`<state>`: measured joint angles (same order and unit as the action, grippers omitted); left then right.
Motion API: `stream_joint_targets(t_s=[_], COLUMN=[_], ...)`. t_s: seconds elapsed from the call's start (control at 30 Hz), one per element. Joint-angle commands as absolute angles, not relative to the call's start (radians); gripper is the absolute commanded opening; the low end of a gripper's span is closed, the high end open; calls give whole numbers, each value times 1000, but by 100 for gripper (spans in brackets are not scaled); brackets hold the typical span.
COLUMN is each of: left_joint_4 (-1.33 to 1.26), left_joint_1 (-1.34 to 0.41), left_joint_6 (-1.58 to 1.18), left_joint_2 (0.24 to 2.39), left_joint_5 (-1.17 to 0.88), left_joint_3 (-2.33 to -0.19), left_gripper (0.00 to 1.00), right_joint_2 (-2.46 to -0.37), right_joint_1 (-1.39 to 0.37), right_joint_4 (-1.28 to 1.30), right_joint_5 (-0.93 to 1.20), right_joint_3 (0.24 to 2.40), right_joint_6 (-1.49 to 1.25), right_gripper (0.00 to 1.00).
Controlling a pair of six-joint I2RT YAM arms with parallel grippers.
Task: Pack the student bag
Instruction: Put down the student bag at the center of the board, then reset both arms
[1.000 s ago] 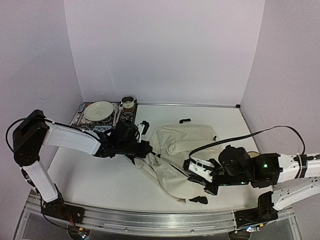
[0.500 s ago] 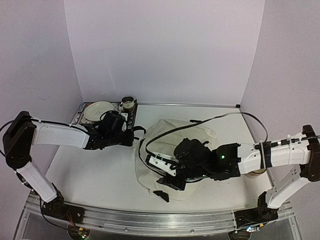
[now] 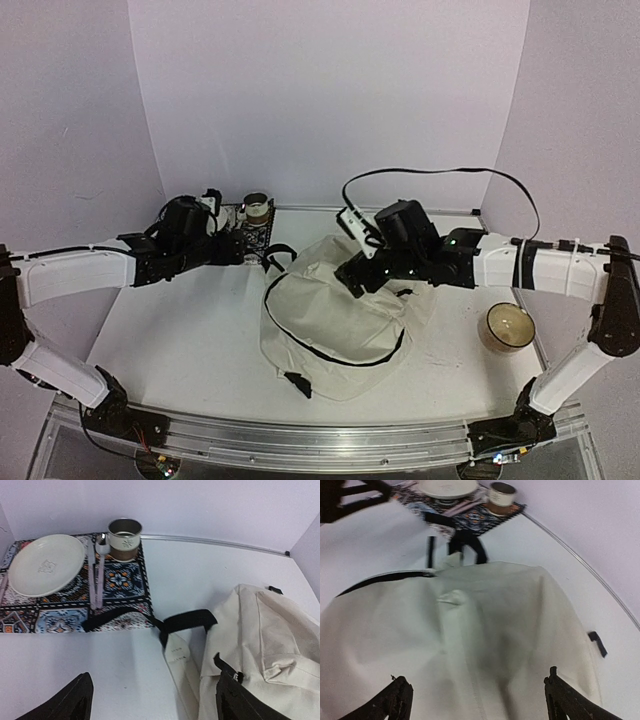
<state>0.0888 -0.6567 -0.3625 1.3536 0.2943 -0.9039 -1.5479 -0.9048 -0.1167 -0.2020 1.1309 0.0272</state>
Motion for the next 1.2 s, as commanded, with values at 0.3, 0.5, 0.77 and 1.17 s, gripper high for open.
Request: stream_joint_targets(t_s=[0.3,0.5,0.77,1.17], left_joint_4=[357,457,473,482], left_joint_1=[-333,-332,-332,-331], left_joint_6=[-397,-363,-273,-280], left_joint_2=[884,609,252,90], left_joint_5=[349,453,473,451], left_joint_3=[-891,-858,-767,-668], left_gripper=[100,99,99,99], right_joint_2=[-1080,-797,-452,-305], right_joint_1=[-518,-514,-514,-514], right_joint_4=[-60,-19,-5,0], right_joint_5=[-546,-673,-665,-668], right_joint_3=[883,755,579,495], right_joint_6=[-140,-103,-68,-71], right_gripper=[98,98,98,98])
